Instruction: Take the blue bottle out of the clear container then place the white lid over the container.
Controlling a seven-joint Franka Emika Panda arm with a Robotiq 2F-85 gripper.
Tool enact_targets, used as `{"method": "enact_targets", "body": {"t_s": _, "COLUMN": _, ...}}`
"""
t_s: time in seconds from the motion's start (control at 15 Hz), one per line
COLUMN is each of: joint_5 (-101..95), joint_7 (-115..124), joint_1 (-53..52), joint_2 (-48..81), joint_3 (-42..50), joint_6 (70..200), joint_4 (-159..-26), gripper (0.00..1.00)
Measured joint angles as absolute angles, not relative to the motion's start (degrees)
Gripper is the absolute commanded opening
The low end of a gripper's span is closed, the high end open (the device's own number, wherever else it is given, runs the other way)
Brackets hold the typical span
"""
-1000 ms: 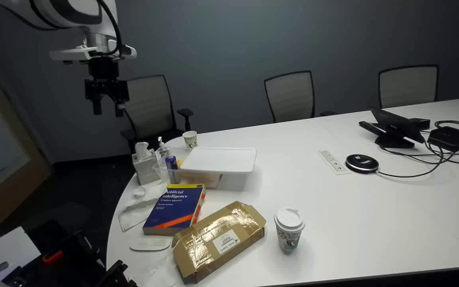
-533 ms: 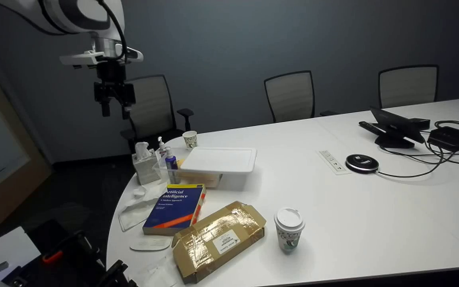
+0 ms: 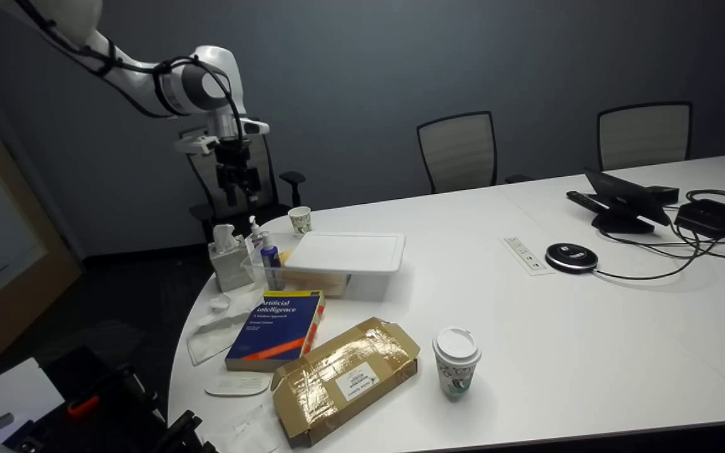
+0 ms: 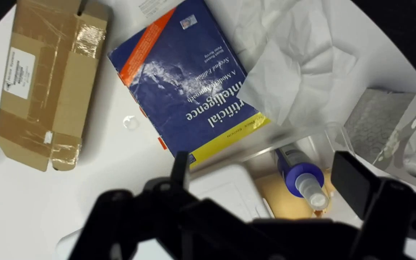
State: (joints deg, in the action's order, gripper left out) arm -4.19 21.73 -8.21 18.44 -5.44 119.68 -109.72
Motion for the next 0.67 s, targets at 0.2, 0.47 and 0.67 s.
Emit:
{"method": "enact_targets", "body": {"t_s": 0.2, "joint_5": -6.9, "joint_7": 30.1, "joint_1": -12.3, "joint_2": 26.6, "joint_3": -4.8, "joint_6": 122.1, "joint_4": -103.5, "gripper": 1.0}}
{"method": "enact_targets", "body": {"t_s": 0.47, "joint_5": -7.2, "joint_7": 37.0, "joint_1": -17.1, "joint_2": 34.1, "joint_3": -3.3, "joint_6": 125.2, "joint_4": -97.2, "gripper": 1.0}}
{"method": "enact_targets", "body": {"t_s": 0.67, "joint_5": -7.2, "joint_7": 39.8, "joint_1": -18.5, "joint_2": 38.5, "joint_3": -2.7, "joint_6": 126.9, "joint_4": -93.9, "gripper": 1.0}}
